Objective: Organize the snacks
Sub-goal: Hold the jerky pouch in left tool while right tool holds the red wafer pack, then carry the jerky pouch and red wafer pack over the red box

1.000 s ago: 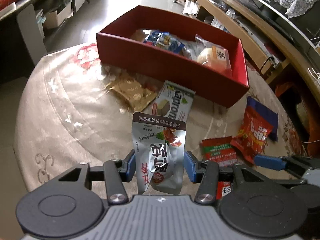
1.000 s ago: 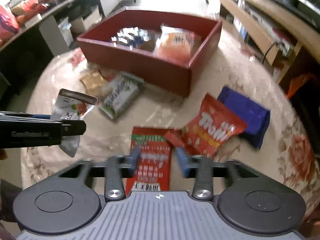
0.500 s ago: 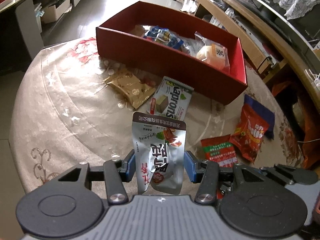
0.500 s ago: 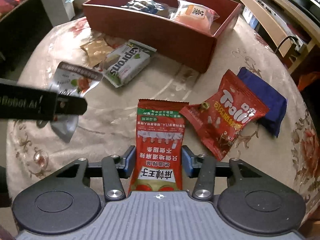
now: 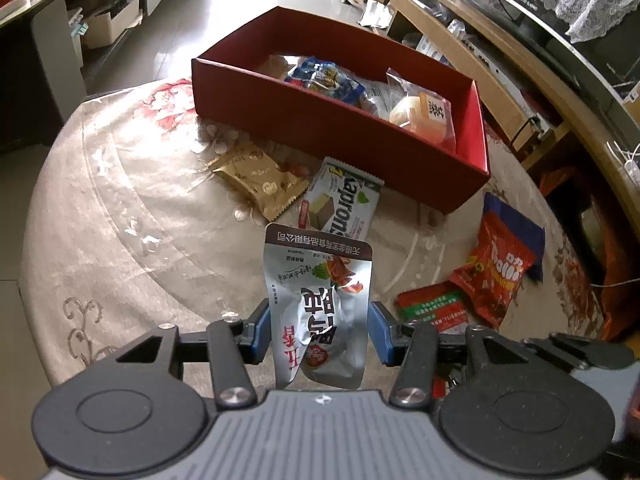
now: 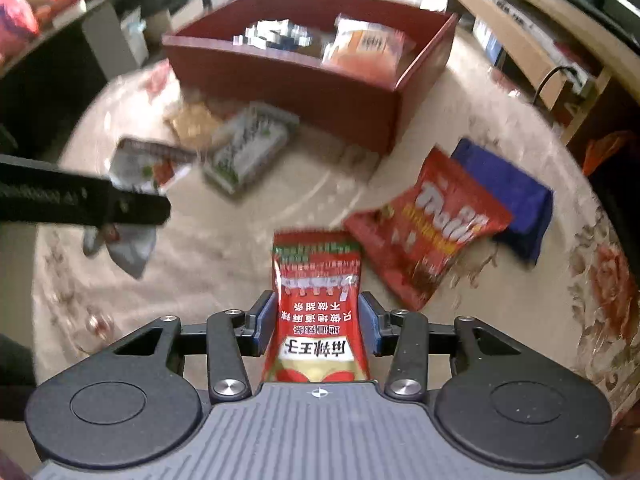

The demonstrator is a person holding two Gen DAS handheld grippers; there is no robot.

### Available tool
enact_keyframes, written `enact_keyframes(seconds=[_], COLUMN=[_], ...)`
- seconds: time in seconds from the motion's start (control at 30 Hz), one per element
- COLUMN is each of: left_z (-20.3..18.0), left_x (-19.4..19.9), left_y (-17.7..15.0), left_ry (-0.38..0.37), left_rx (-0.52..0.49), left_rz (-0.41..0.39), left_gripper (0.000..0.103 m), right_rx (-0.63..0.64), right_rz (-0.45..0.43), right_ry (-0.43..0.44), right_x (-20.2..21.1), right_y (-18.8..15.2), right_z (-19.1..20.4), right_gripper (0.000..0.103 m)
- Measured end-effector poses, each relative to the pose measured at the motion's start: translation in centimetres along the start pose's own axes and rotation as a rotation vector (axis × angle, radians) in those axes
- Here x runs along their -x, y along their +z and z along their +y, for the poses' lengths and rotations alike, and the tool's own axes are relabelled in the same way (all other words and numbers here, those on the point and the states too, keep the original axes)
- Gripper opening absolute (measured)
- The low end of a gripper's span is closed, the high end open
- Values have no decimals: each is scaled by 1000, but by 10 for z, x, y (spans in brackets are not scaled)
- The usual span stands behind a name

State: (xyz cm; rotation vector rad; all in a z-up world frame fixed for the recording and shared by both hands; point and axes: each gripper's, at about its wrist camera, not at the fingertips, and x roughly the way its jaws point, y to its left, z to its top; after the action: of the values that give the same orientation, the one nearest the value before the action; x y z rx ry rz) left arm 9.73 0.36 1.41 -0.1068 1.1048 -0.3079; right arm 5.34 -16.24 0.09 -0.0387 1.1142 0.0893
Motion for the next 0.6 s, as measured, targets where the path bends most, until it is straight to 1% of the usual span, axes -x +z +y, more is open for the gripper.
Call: enact_keyframes(seconds=[0.07, 0.13, 0.17, 0.2, 0.23, 0.27, 0.33, 0.4, 0.5, 0.6], left_z=[0, 1, 2, 2, 2, 2, 2, 1, 1, 0], left_x=[-2, -5, -8, -11, -14, -15, -15, -12, -5, 1], left_y=[-1, -3, -3, -4, -5, -5, -7, -7, -5, -3], left_ry=[2, 11, 16, 20, 25, 28, 29, 27, 10, -1], left_rx=[-3, -2, -1, 0, 0, 0, -3, -7, -4, -6], left_rz=[3, 12, 20, 29, 37, 44, 48, 40, 21, 1], left_gripper=[50, 50, 50, 50, 50, 50, 50, 50, 50, 50], right_rx=[13, 4, -6, -1, 24, 45, 42, 53, 46, 29], right_rz=[17, 28, 29, 38, 32, 20, 14, 16, 15, -25], right_ry=[-25, -5, -6, -11, -31, -52, -46, -44, -17, -5], right_x=[-8, -10, -13, -16, -19, -20, -18, -13, -4, 8], right_y=[-1, 2, 1, 1, -1, -1, -1, -3, -7, -7], right_z=[3, 3, 2, 3, 8, 13, 16, 17, 14, 11], right_gripper=[57, 65, 65, 70, 71, 70, 59, 55, 54, 54])
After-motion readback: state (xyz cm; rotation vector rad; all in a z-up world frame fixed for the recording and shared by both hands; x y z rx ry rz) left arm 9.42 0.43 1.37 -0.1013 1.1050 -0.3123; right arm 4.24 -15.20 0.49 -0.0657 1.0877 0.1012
